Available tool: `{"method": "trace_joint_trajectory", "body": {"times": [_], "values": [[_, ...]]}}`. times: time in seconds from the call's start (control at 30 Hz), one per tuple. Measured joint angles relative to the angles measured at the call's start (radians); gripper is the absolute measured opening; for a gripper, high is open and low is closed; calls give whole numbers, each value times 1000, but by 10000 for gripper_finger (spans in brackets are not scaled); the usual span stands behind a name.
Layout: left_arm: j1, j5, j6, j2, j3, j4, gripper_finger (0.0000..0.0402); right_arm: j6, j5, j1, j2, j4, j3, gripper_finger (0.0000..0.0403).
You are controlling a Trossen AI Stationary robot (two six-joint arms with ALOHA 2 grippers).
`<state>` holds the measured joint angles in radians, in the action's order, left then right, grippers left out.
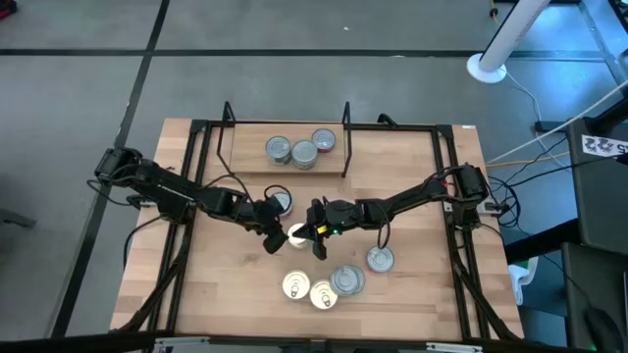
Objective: Stack canned seafood by type on shelf
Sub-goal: Put the blue tuna can on the shelf
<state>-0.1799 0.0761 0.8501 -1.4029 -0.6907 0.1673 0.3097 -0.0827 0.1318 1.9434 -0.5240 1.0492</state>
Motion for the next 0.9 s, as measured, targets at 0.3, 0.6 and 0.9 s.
{"method": "trace_joint_trajectory", "body": {"times": [0.3,0.6,0.9], "values": [[-1,-1,357,0,0,0,241,25,18,-1,-52,81,0,7],[-1,-2,428,0,0,-7,241,69,11,-20,-61,154,0,60],[0,-2,427,0,0,-7,241,254,19,-79,-61,293,0,201]]}}
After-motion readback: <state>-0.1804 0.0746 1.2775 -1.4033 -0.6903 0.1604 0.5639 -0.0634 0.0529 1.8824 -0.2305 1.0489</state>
